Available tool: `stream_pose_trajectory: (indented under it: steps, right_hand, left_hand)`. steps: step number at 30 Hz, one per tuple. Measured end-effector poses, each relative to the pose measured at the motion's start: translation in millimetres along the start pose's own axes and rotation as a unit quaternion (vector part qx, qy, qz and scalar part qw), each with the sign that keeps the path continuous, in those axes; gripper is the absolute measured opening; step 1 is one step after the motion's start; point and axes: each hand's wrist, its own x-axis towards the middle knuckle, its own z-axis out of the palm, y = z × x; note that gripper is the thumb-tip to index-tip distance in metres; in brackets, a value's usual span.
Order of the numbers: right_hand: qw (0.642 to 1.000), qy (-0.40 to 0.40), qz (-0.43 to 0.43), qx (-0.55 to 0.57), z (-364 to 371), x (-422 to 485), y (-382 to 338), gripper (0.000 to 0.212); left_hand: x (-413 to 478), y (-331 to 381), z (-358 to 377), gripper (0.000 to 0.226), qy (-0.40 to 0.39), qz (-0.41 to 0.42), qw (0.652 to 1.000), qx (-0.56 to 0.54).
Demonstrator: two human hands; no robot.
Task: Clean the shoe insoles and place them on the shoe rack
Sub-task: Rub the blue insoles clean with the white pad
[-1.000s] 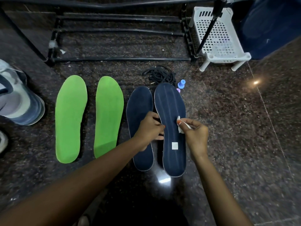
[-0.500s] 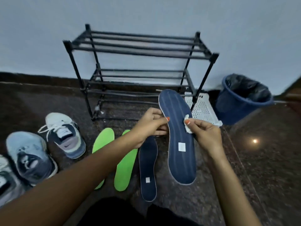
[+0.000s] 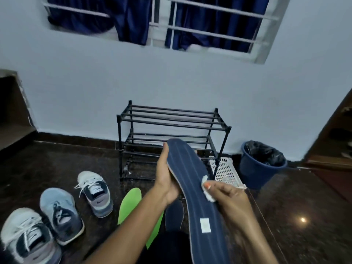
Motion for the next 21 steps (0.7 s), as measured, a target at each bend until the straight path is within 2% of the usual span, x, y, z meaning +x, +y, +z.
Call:
stream_pose_trajectory:
  steps: [3,6,8,11,14,18,21]
  right_hand:
    - [1.0,-0.025,-0.016,-0.011,9.0,-21.3,9.1,0.003]
    - [0.998,-0.03,-0.032,-0.041,15.7,-32.9,19.3,0.018]
    - [0.992,-0.029,-0.063,-0.103,20.4,-36.6,23.6,0.022]
    - [0.97,-0.018,-0.116,-0.211,25.4,-36.4,25.4,0.031]
    - [0.95,0.018,-0.16,-0.267,32.8,-35.9,16.3,0.042]
    - [0.962,0.044,-0.203,-0.18,49.2,-24.7,5.0,0.022]
    - [0.969,0.046,-0.209,-0.122,68.0,-9.7,1.1,0.032]
  left_hand:
    - [-14.2,-2.9,-10.3,0.079,-0.019,-0.012,0.999,-0.039]
    - [-24.8,-4.5,-19.8,0.082,-0.025,-0.033,0.997,-0.066]
    - [-30.6,-4.3,-25.6,0.082,-0.019,-0.048,0.996,-0.077]
    - [-34.5,-2.3,-32.3,0.08,-0.011,-0.05,0.995,-0.083]
    - [-34.4,-1.4,-36.7,0.077,0.007,-0.042,0.996,-0.079]
    - [-34.3,-2.8,-38.5,0.075,0.007,-0.049,0.996,-0.071]
    - [-32.0,-6.5,-39.9,0.081,-0.014,-0.054,0.996,-0.071]
